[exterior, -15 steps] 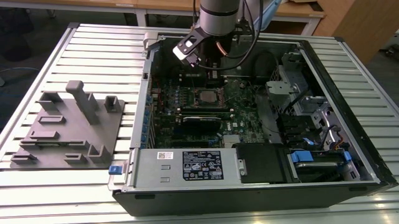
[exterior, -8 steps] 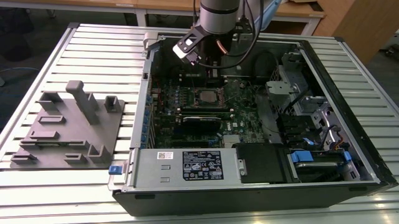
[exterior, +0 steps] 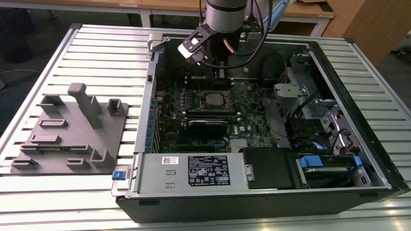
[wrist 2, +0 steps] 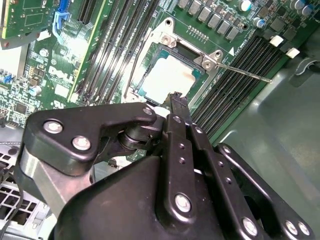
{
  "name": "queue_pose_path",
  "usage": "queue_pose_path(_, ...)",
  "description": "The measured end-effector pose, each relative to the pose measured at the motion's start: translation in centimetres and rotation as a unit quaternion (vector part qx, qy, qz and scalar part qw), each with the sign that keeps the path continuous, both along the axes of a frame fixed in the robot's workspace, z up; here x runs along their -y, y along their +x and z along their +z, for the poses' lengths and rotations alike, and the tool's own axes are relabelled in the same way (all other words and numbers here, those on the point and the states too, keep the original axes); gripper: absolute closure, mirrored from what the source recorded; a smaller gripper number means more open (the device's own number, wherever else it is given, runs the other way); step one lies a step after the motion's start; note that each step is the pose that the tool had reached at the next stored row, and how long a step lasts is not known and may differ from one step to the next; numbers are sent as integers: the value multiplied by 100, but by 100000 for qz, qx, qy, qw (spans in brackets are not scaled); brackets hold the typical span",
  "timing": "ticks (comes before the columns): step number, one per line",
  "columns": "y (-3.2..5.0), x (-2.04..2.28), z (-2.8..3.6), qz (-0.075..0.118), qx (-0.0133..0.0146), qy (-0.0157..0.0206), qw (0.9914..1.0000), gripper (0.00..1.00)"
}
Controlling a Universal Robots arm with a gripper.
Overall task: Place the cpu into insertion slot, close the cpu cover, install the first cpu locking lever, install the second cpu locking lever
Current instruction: 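Close the cpu cover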
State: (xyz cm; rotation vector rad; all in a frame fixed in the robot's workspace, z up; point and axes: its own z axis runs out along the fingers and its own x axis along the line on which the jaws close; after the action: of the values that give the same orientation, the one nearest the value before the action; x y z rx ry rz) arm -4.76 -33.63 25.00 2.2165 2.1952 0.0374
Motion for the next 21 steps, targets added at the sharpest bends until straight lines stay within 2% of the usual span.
queue_pose_path(9, 0, 0, 32, 0, -4, 4, 100000, 90)
queue_pose_path(16, 0, 0, 92, -1, -4, 98, 100000, 90)
queue_pose_path(21, 1, 0, 96, 2, 0, 106, 100000, 90)
